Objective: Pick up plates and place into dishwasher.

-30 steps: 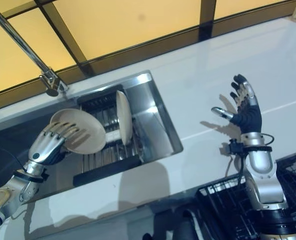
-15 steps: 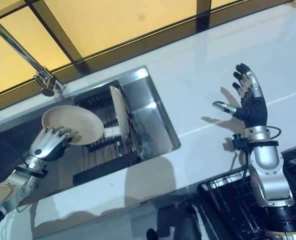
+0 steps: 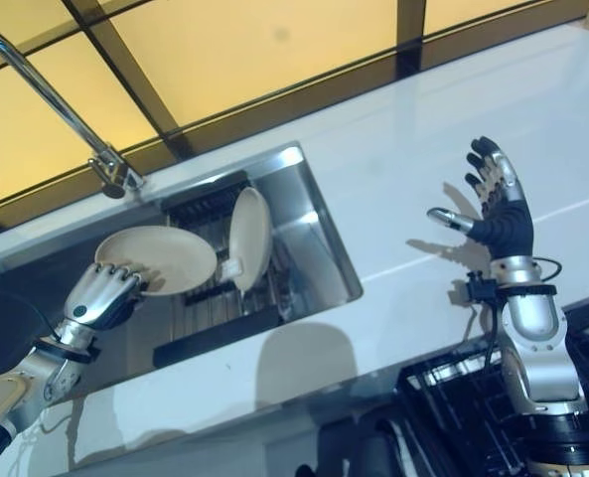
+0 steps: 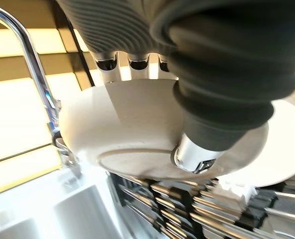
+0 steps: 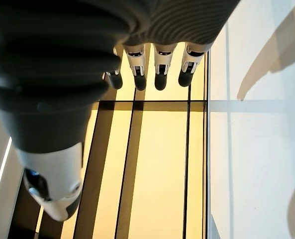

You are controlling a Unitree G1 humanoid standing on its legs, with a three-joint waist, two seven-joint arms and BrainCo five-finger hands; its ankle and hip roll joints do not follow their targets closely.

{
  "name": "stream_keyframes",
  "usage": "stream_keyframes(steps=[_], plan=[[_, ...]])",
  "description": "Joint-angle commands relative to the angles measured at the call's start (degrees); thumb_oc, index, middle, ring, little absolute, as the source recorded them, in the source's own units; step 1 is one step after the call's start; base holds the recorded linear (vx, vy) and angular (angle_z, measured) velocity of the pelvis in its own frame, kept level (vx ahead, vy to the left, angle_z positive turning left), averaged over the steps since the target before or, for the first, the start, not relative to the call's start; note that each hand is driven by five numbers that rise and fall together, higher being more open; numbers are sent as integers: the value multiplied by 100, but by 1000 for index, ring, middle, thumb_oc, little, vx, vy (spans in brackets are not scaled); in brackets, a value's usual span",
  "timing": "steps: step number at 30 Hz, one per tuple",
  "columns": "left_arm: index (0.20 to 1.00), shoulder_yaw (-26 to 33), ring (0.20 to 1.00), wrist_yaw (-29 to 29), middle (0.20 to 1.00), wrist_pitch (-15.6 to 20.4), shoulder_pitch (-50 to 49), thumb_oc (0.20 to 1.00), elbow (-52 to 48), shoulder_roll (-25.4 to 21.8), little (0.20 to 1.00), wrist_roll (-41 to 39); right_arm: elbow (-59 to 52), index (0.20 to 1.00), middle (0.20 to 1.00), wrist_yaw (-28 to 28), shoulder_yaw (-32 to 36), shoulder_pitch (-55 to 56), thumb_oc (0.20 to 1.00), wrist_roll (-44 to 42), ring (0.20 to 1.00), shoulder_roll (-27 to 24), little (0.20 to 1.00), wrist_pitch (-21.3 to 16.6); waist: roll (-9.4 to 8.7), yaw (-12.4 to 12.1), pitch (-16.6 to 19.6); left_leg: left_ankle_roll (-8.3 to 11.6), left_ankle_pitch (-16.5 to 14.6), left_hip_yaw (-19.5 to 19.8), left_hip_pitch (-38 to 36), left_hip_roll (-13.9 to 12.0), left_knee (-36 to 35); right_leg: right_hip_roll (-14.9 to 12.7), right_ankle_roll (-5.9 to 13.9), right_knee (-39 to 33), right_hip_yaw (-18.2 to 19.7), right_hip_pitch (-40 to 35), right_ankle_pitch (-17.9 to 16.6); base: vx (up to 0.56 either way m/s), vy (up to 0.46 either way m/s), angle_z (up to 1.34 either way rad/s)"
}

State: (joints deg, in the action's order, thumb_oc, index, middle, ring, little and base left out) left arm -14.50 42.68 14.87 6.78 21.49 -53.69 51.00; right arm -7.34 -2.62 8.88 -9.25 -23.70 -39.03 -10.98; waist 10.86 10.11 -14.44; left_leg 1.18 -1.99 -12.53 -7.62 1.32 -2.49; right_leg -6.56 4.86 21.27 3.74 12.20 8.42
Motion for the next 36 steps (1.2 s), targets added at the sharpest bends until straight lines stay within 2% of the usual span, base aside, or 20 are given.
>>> stream_keyframes(steps=[1,11,17,21,25,31,36], plan=[[200,868,200,447,200,-93,-316,200,-17,-16,200,-88,855,1000,1000,88,-100,1374,1000,59,1000,303,1000,147,6,39,411,-215,-584,374,242,410,365,-280,332,-1750,-325,-565,-781,-39,-37,6],[200,1559,200,589,200,-171,-718,200,-233,-172,200,-291,795,1000,1000,40,-133,1406,1000,88,1000,537,1000,169,-140,-180,678,-168,-583,528,60,302,186,-220,316,-1988,-521,-916,-723,-44,-60,10],[200,2223,200,615,200,166,-886,200,-637,-3,200,-1078,628,1000,1000,-99,-156,1354,1000,177,1000,762,1000,-15,-373,-379,811,-145,-613,630,37,188,197,-137,273,-2103,-639,-1084,-697,-55,-117,13],[200,2684,200,313,200,591,-1032,200,-1068,335,200,-1521,378,1000,1000,-60,-179,1257,1000,320,1000,948,1000,-145,-570,-547,925,-123,-624,709,24,93,175,-69,247,-2191,-714,-1195,-686,-54,-130,3],[200,2745,200,-687,200,1070,-904,200,-1524,680,200,-2409,-7,1000,1000,306,-310,1040,1000,374,1000,910,1000,-299,-706,-709,1028,-89,-614,774,26,6,166,-22,234,-2261,-822,-1292,-676,-66,-103,13],[200,2295,200,-2619,200,1509,-384,200,-2071,1097,200,-3980,-433,1000,1000,942,-843,383,1000,601,1000,689,1000,-502,-828,-946,1142,-66,-589,872,-3,-89,116,22,234,-2316,-971,-1421,-666,-58,-65,10],[200,1917,200,-4446,200,1497,-121,200,-2589,1235,200,-5185,-711,1000,1000,1301,-1043,99,1000,724,1000,562,1000,-476,-889,-1076,1244,-41,-482,981,-51,-155,-78,66,239,-2390,-1065,-1542,-671,-35,-44,6]])
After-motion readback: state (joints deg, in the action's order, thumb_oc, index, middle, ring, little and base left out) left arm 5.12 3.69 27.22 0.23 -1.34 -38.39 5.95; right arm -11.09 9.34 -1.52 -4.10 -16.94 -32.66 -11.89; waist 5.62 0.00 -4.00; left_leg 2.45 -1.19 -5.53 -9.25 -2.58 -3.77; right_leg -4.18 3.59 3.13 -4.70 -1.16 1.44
